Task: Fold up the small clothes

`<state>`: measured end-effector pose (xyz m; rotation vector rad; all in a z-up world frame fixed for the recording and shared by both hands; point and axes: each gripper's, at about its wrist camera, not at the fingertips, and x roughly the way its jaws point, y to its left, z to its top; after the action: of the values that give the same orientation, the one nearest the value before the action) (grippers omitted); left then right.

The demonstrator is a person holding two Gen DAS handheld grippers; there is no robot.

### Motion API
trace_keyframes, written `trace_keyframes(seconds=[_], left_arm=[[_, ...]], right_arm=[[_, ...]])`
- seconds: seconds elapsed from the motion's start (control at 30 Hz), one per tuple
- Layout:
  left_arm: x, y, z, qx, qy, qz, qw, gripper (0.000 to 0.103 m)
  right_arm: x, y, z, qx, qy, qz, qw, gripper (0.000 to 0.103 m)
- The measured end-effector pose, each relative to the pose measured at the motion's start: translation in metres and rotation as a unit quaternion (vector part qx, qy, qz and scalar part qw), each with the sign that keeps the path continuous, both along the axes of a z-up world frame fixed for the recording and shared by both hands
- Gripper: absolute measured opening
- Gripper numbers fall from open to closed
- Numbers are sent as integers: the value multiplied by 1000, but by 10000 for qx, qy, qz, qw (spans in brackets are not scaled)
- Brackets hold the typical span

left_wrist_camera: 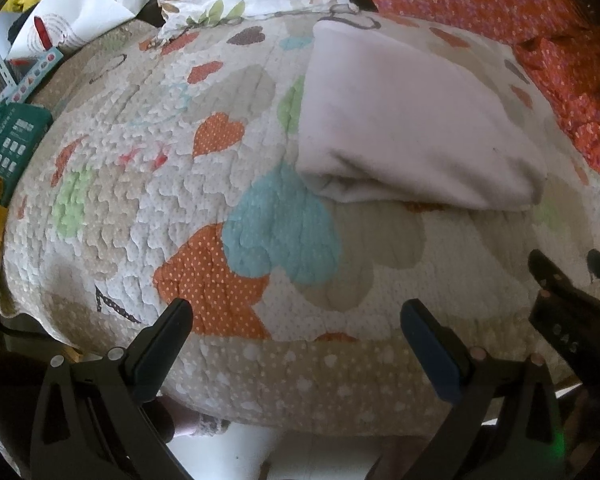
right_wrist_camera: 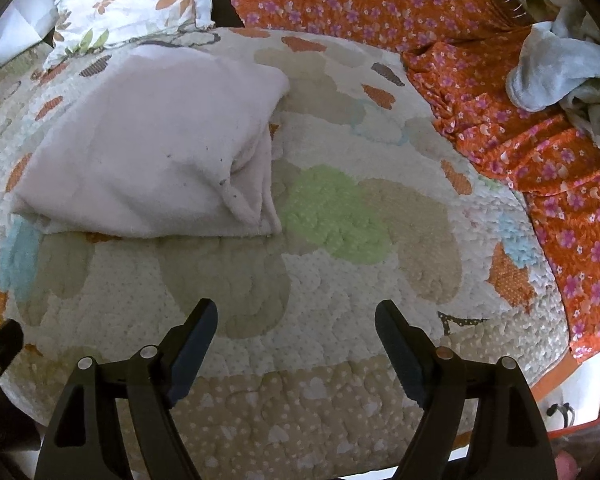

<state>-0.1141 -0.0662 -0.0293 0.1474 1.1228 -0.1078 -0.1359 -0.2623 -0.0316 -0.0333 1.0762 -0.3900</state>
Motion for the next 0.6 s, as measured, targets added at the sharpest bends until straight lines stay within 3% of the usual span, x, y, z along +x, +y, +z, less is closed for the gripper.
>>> trace_keyframes(seconds=[0.23,0.6], left_arm=[[-2,-9,1,228,-168,-137,9995,103],[0,-2,-1,152,-149,-80,9997,103]], right_arm=[[-2,-4,2,12,-60,-117,9999,87],[2,-2,0,-19,-84,-86,9999,87]])
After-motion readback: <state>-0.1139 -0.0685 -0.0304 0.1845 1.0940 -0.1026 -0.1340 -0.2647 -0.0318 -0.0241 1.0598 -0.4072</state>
